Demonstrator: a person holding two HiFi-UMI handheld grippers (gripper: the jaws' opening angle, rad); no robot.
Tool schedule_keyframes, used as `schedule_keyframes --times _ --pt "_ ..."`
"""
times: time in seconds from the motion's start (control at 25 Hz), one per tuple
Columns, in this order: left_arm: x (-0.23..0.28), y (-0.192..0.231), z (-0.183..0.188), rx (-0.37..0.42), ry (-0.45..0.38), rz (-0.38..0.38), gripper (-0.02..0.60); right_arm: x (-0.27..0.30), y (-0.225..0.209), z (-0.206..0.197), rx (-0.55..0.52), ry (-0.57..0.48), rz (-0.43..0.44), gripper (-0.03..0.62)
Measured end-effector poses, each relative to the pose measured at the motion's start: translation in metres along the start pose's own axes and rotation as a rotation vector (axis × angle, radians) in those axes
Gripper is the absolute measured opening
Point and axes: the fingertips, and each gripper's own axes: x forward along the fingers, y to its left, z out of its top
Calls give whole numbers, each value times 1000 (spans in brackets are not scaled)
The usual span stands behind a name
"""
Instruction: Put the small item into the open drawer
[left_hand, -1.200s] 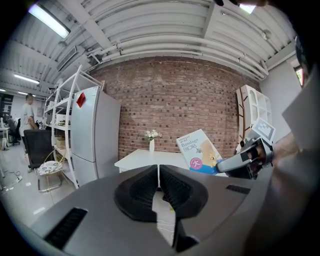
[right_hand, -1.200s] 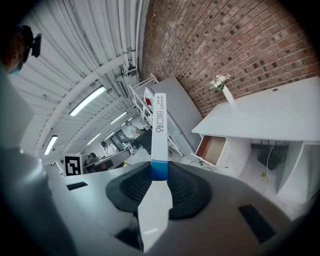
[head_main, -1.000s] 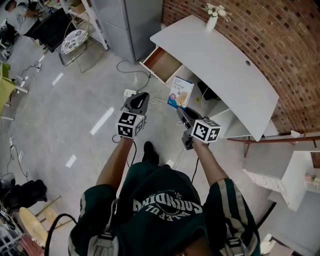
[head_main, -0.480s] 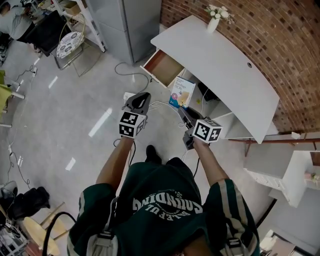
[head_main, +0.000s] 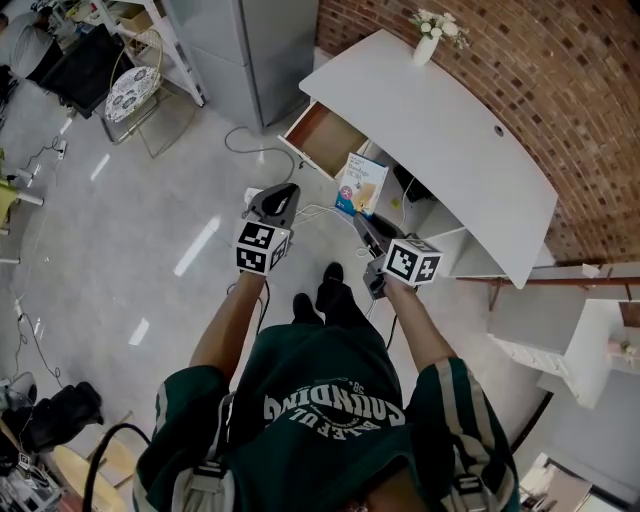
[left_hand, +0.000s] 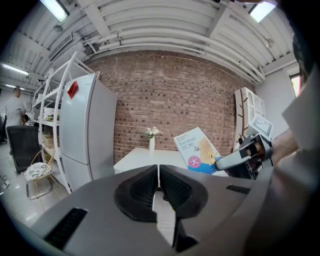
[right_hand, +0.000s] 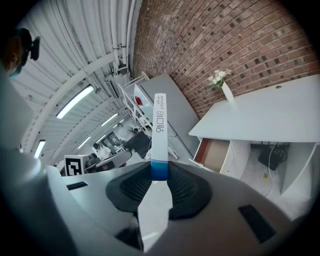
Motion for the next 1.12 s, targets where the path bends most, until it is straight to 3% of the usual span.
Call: schedule_keyframes --times 0.48,1.12 --pt "31 33 -2 3 17 9 25 45 -17 15 16 5 13 110" --pt "98 105 11 -4 62 18 25 133 -48 66 36 6 5 110"
